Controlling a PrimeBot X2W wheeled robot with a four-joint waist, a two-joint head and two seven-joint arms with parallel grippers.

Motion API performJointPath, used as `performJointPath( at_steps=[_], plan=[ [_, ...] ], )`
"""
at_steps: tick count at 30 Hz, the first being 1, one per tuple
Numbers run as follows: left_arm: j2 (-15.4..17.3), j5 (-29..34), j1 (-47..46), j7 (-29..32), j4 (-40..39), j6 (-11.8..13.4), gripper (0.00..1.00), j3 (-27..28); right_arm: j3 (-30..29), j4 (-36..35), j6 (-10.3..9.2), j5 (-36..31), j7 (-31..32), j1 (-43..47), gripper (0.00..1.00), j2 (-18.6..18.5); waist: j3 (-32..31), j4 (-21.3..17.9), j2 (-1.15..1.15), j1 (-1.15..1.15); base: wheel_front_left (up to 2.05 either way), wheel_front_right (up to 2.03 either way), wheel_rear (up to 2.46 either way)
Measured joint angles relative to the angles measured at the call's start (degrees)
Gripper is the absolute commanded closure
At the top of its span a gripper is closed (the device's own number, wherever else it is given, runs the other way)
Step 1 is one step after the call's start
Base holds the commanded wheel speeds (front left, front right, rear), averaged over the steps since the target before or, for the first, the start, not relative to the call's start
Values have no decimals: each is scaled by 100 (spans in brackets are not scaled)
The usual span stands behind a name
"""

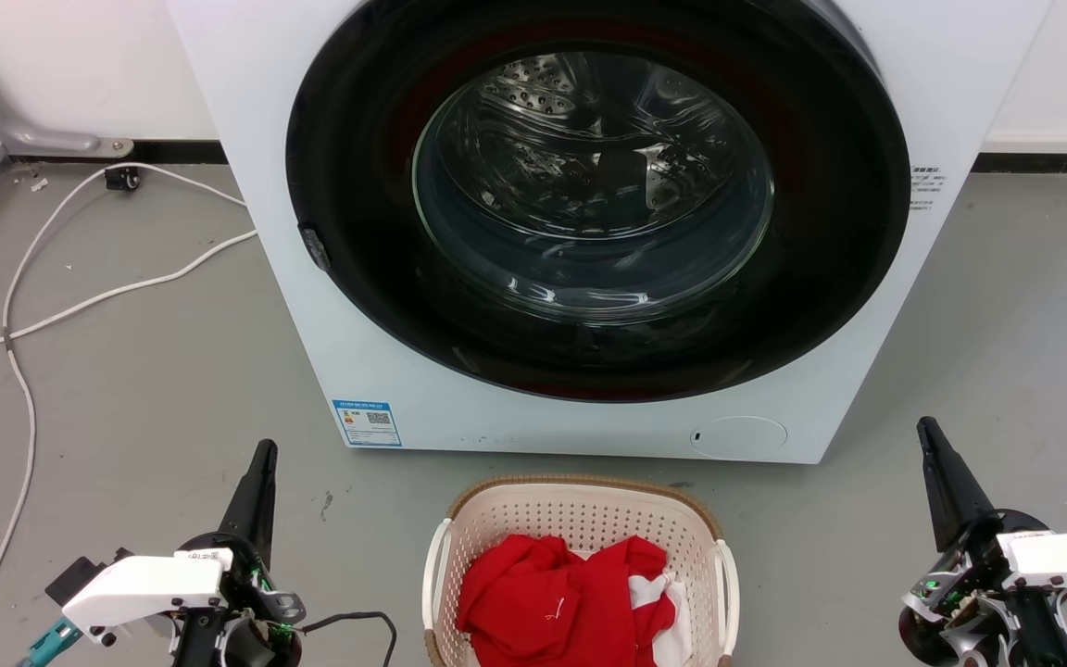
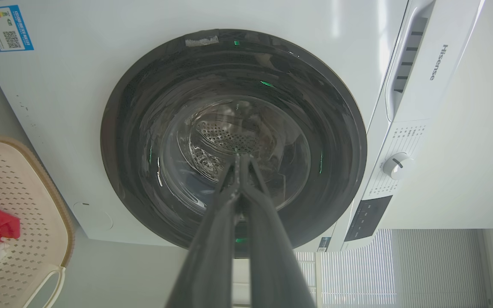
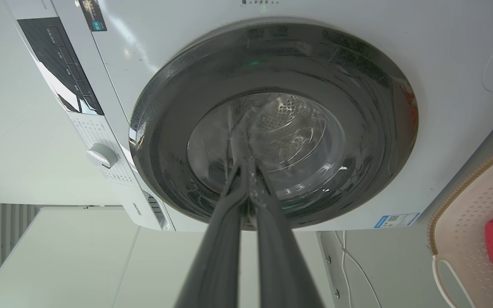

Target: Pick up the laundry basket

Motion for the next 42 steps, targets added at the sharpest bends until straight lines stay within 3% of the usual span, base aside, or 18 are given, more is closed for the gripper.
performJointPath(
  at_steps=[13, 14, 25, 42],
  plan=[
    [0, 0, -1, 0, 0, 0, 100, 0, 1, 0, 0, 0, 0, 0, 100, 0, 0, 0, 0, 0, 0, 0, 0],
    [0, 0, -1, 0, 0, 0, 0, 0, 1, 0, 0, 0, 0, 0, 0, 0, 0, 0, 0, 0, 0, 0, 0],
    [-24, 240, 205, -187, 75, 4, 0, -56, 2, 127, -2, -232, -180, 235, 0, 15, 3, -1, 0, 0, 0, 0, 0],
    [-23, 2187, 212, -619, -509, 322, 0, -264, 146, -595, -2, -2657, -617, 387, 0, 16, 20, -8, 0, 0, 0, 0, 0]
  ],
)
